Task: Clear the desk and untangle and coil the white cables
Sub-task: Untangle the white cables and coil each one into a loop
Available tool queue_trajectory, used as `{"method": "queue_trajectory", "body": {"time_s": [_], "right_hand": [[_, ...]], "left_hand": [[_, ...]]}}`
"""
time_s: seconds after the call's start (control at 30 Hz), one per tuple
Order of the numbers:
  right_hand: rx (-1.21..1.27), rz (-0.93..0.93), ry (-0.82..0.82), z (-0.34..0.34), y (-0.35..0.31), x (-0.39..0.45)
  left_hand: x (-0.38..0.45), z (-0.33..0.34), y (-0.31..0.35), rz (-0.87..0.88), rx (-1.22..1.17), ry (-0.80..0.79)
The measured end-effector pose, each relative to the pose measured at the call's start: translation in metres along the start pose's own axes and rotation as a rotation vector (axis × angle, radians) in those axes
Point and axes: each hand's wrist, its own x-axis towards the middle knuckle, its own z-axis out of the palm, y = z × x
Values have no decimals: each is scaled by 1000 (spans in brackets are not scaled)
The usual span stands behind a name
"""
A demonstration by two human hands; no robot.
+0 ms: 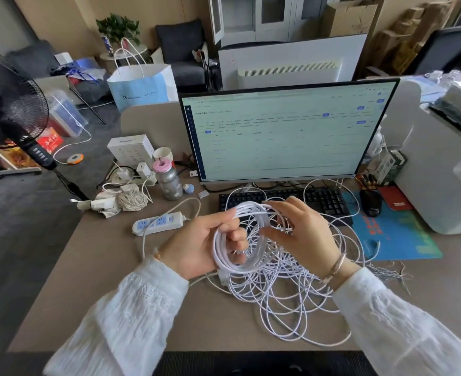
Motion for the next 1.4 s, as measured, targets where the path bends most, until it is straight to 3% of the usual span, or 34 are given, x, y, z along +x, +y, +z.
{"method": "queue_trajectory", "body": {"time_s": [0.13, 0.23, 0.47, 0.8, 0.9, 0.97, 1.03, 1.13, 1.27, 1.4], "right_hand": [[-31, -21, 52, 8, 2, -6], [-18, -10, 69, 14, -2, -10], [304, 200, -53, 7, -2, -10], [181, 206, 44, 1, 17, 0], [216, 241, -31, 0, 18, -2], [439, 351, -200, -6, 16, -1], [641, 406, -473, -10, 14, -1], [792, 387, -724, -2, 8, 0], [1268, 368, -708, 11, -2, 0], [1743, 507, -673, 9, -5, -3]], "left_hand": [[0, -4, -4, -18, -157, -89], [-1, -10, -4, -22, -153, -63], [-10, -16, -6, -136, -99, -40], [-11, -9, -5, -145, -16, 24], [-10, -8, -6, -128, 39, 51], [-9, -8, -4, -104, 87, 46], [-8, -10, -2, -100, 73, 5], [-4, -14, -3, -111, -88, -210], [4, -19, -9, -46, -243, -341], [1, -20, -12, 32, -136, -180]]}}
